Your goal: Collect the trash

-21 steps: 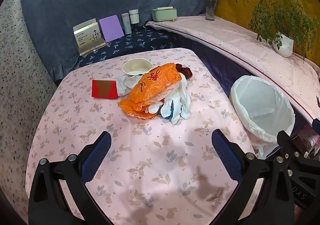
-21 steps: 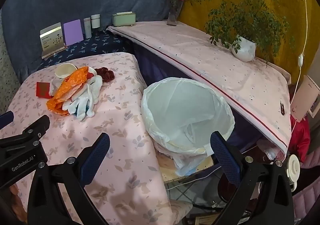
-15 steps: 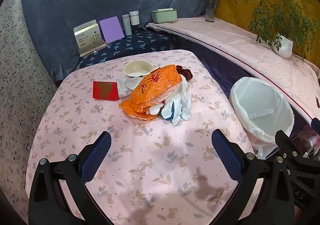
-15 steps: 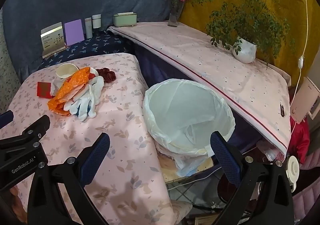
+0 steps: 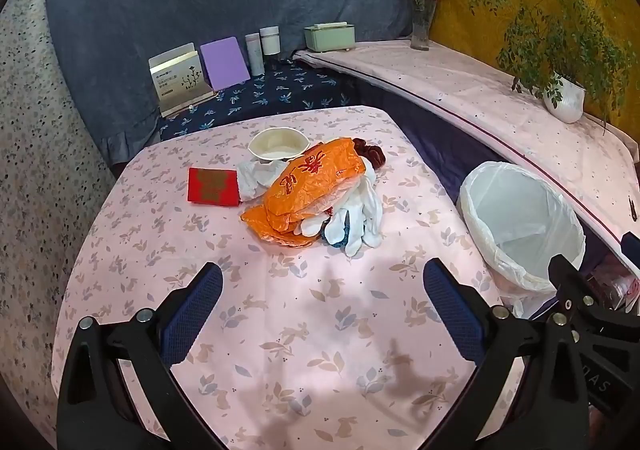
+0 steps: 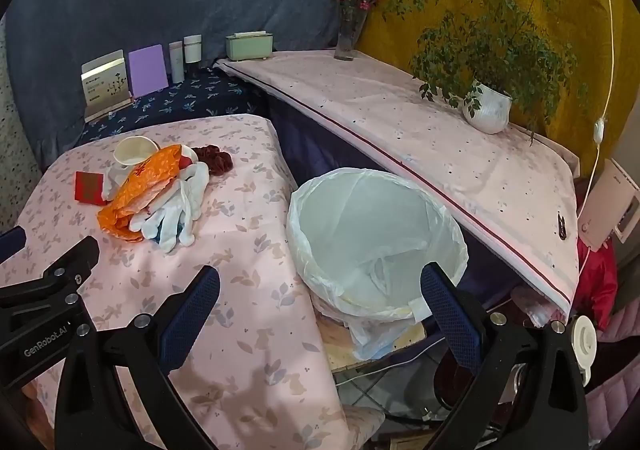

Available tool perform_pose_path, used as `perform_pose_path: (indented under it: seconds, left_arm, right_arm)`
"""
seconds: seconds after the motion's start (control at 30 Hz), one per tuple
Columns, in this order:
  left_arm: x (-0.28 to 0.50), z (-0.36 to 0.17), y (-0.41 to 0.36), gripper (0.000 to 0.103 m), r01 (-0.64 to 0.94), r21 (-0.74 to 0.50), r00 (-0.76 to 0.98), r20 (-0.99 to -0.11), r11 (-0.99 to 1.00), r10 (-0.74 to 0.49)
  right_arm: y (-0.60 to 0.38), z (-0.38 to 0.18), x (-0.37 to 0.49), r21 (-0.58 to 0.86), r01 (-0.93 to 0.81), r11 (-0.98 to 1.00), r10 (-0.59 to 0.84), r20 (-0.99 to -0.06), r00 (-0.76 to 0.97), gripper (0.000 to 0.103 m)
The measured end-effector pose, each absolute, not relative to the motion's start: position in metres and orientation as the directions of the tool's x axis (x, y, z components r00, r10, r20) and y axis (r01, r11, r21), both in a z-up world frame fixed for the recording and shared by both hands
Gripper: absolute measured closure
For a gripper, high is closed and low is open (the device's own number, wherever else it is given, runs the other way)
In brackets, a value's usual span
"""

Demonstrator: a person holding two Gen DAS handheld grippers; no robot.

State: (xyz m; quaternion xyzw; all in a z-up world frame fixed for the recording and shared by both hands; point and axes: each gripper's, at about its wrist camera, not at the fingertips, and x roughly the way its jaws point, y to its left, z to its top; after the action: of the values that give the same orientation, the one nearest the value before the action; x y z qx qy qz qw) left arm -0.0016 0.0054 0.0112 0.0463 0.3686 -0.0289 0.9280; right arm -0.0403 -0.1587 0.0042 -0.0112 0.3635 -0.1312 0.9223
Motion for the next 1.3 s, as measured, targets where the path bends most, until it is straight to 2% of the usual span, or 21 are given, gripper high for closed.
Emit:
perform_pose_path:
  seconds: [1.3]
  left_arm:
    - [-0.004, 0.014, 0.013, 0.007, 0.069, 0.044, 0.726, -0.688, 0.997, -0.020]
  right_arm:
    - [-0.155, 0.011, -0.036, -0.117, 0.231, 0.966, -0.250, -0.656, 0.712, 0.007]
